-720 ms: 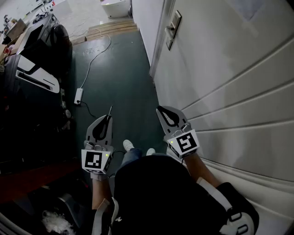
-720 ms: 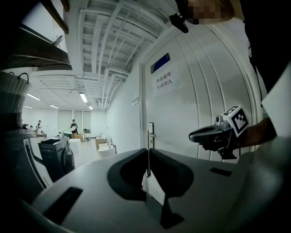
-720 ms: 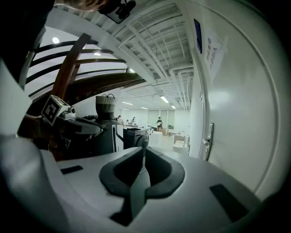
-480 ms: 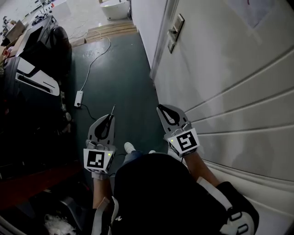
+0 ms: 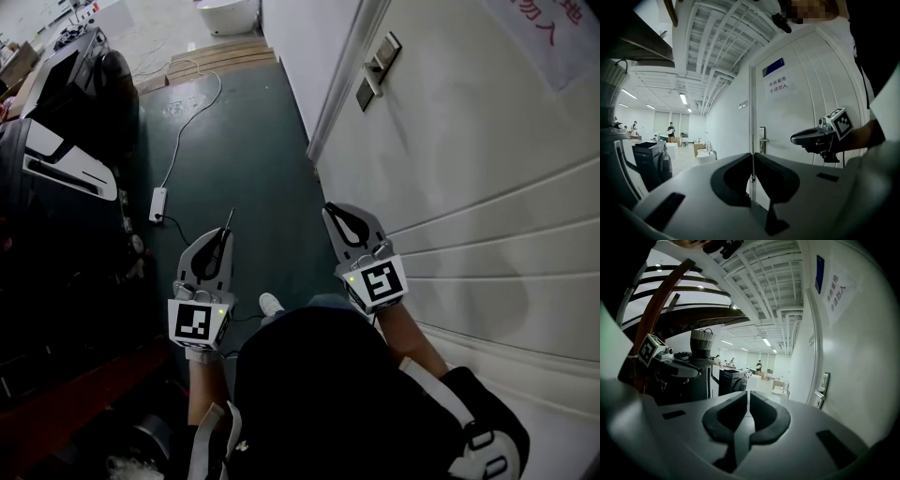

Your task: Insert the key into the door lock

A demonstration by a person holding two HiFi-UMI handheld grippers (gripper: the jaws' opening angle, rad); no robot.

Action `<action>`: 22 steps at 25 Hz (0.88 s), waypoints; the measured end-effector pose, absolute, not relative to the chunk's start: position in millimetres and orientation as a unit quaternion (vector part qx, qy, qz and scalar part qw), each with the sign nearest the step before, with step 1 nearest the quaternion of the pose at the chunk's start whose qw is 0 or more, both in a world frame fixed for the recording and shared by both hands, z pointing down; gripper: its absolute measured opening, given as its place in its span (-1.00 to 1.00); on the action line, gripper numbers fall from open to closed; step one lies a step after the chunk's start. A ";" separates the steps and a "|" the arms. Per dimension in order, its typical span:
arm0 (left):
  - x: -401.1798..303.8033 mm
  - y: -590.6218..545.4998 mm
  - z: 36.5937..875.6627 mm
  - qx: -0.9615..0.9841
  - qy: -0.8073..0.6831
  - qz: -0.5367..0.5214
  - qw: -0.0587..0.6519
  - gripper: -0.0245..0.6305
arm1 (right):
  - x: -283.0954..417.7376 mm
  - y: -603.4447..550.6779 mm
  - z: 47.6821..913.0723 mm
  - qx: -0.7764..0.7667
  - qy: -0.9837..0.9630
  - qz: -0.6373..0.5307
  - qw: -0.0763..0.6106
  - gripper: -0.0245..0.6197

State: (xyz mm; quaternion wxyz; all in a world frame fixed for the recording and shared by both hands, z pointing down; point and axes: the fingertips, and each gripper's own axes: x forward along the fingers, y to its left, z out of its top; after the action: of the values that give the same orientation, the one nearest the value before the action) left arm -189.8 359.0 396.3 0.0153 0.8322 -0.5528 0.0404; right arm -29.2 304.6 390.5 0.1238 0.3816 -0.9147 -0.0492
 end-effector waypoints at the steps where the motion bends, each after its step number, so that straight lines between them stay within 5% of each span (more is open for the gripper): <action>1: -194.6 355.7 398.8 0.834 -0.550 0.040 0.019 -0.84 | -35.0 301.5 389.6 0.385 -0.913 -0.050 0.126 -0.84; 22: -216.4 199.3 436.6 0.843 -0.531 0.074 0.056 -0.84 | -54.3 144.2 424.9 0.399 -0.907 0.008 0.133 -0.84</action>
State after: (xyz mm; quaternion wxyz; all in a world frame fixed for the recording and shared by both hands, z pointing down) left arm -216.4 199.3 436.6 0.0559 0.8426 -0.5305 0.0736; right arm -54.3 144.2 424.9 0.1333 0.3987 -0.9073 0.0077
